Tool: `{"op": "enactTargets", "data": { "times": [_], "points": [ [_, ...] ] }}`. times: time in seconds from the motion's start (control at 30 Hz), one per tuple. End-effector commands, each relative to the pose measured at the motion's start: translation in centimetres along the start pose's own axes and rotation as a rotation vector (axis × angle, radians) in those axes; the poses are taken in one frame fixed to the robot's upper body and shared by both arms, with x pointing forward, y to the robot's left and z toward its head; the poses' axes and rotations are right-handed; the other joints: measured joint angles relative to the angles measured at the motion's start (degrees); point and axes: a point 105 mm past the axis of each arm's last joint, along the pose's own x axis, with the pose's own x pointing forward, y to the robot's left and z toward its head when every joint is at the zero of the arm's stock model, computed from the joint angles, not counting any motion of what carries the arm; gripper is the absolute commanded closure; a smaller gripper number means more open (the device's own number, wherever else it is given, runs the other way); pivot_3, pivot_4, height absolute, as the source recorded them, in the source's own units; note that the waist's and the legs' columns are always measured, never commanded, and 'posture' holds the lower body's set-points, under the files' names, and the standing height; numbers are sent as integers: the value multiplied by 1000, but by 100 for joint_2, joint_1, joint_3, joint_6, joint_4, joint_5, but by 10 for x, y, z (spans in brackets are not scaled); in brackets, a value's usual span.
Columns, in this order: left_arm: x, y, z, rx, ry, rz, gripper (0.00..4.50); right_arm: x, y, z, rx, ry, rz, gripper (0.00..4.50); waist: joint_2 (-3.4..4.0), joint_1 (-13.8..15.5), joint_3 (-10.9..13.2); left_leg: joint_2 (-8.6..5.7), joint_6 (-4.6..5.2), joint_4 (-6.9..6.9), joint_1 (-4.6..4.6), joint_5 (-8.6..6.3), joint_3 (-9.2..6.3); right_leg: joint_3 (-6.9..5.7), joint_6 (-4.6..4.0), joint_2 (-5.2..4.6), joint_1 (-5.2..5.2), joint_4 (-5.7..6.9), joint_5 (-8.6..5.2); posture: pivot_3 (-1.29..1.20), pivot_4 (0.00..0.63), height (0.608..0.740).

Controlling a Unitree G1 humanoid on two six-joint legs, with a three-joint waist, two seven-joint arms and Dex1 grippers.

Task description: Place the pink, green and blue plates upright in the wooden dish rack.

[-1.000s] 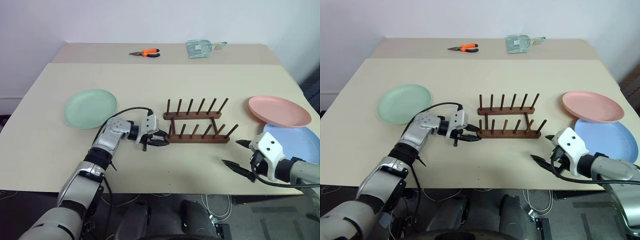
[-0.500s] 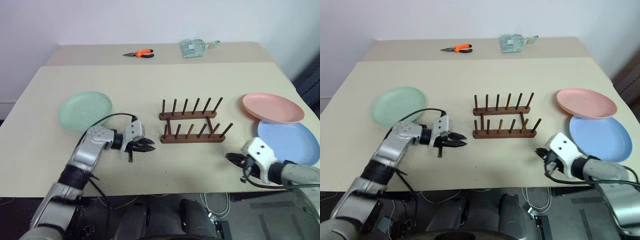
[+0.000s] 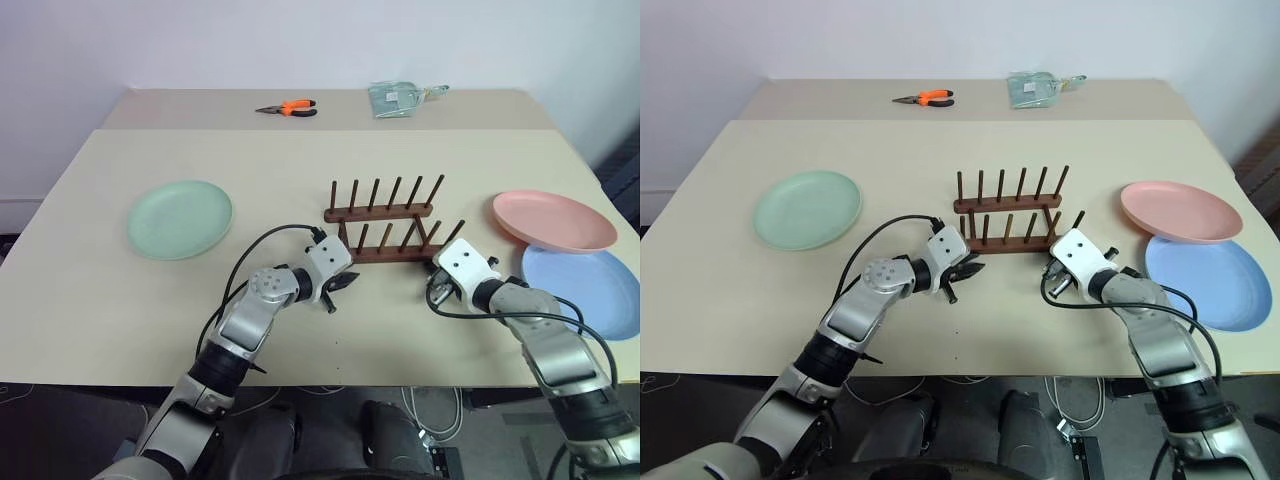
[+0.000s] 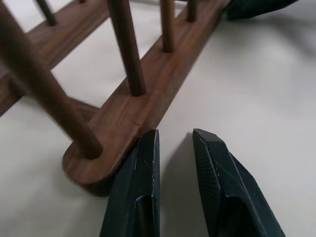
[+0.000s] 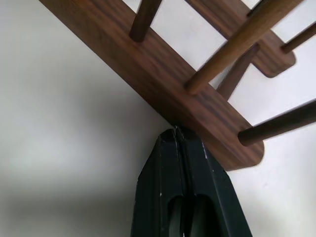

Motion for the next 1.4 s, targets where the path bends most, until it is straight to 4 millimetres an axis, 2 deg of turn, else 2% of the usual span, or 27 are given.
{"op": "enactTargets", "data": {
  "times": [0.03,0.13,0.2,0.27,0.33,0.4,0.5,0.6,0.67,0.73,0.83,0.93,1.03,1.1,1.13,1.2,1.3,1.33,1.4],
  "points": [
    [-6,19,-17,-12,59,81,3445,7,-8,-6,-12,22,-48,4500,1,1,-1,0,0,0,0,0,0,0,0,1,0,0,0,0,150,740],
    [-8,19,-19,-2,57,72,3445,6,-12,-1,-2,6,-30,4500,1,-1,-1,0,-1,0,0,1,0,0,-1,1,0,1,1,0,150,740],
    [-10,17,-18,11,47,58,3475,-4,-16,2,-17,2,1,4000,4,0,-2,0,-1,0,-1,1,0,0,-1,1,-1,1,1,0,150,740],
    [-15,16,-11,11,8,41,3475,-27,-37,11,-93,-1,-5,3276,10,10,0,-1,-1,-1,-4,0,0,0,-1,0,-2,-1,1,0,150,740],
    [-21,14,-1,5,-48,17,3475,-49,-57,23,-156,-13,-29,2246,15,16,2,-2,0,-6,-11,0,0,0,1,-1,-7,-5,-1,0,150,740],
    [-28,8,9,8,-107,-30,3475,-70,-75,25,-229,23,-48,1305,20,9,3,-2,0,-7,-23,0,3,0,2,-2,-20,-6,-2,0,150,740],
    [-37,-5,22,13,-181,-120,3475,-93,-105,15,-360,135,-105,1305,19,13,5,0,0,-11,-26,-1,9,0,2,-2,-27,-6,-2,0,150,740],
    [-40,-14,32,3,-231,-178,3475,-100,-122,-5,-445,244,-130,1305,15,13,6,2,-1,-4,-25,-1,14,0,-2,-3,-22,-6,-2,0,150,740],
    [-43,-19,44,-11,-277,-219,3475,-100,-130,-20,-490,309,-133,1305,14,7,6,2,-1,-1,-24,-1,20,0,-18,-6,-19,-8,-10,0,150,740],
    [-45,-22,50,-18,-303,-240,3475,-97,-135,-27,-492,321,-149,1305,16,6,7,3,0,-1,-24,-1,23,1,-19,-8,-19,-9,-11,0,150,740],
    [-49,-23,62,-21,-348,-247,3475,-85,-142,-48,-531,373,-181,1305,20,-38,8,2,1,-3,-25,-1,28,7,-15,-8,-25,-8,-5,0,150,740],
    [-52,-22,65,-26,-363,-236,3475,-82,-150,-56,-549,396,-210,2114,21,-53,7,2,1,-4,-23,0,31,9,-9,-7,-25,-7,2,0,150,740],
    [-56,-20,64,-36,-361,-224,3475,-80,-150,-54,-553,380,-208,3658,23,-72,7,2,1,-5,-24,-1,31,11,-9,-7,-25,-7,2,0,150,740],
    [-57,-20,62,-35,-356,-222,3475,-80,-149,-50,-573,366,-209,4481,23,-109,6,1,1,-4,-24,0,31,12,-9,-7,-25,-8,2,0,150,740],
    [-57,-21,61,-35,-355,-222,3475,-80,-149,-48,-580,361,-210,4481,23,-122,6,1,1,-4,-23,0,31,12,-9,-7,-23,-8,2,0,150,740],
    [-57,-21,61,-34,-354,-223,3475,-82,-150,-43,-596,344,-218,4481,24,-127,6,1,2,-4,-22,-1,31,13,-8,-7,-23,-8,2,0,150,740],
    [-57,-18,60,-38,-353,-212,3475,-91,-159,14,-621,176,-306,4481,38,-141,10,1,2,-5,-22,0,31,14,-8,-6,-25,-7,2,0,150,740],
    [-57,-17,60,-39,-353,-209,3475,-91,-157,42,-515,41,-337,4481,47,-148,10,1,2,-5,-21,-1,33,17,-7,-6,-25,-7,2,0,150,740],
    [-58,-14,59,-44,-353,-201,3475,-95,-147,96,-193,-278,-333,4481,39,-192,15,5,2,-6,-18,-1,40,22,-7,-3,-25,-6,2,0,150,740]
  ]
}}
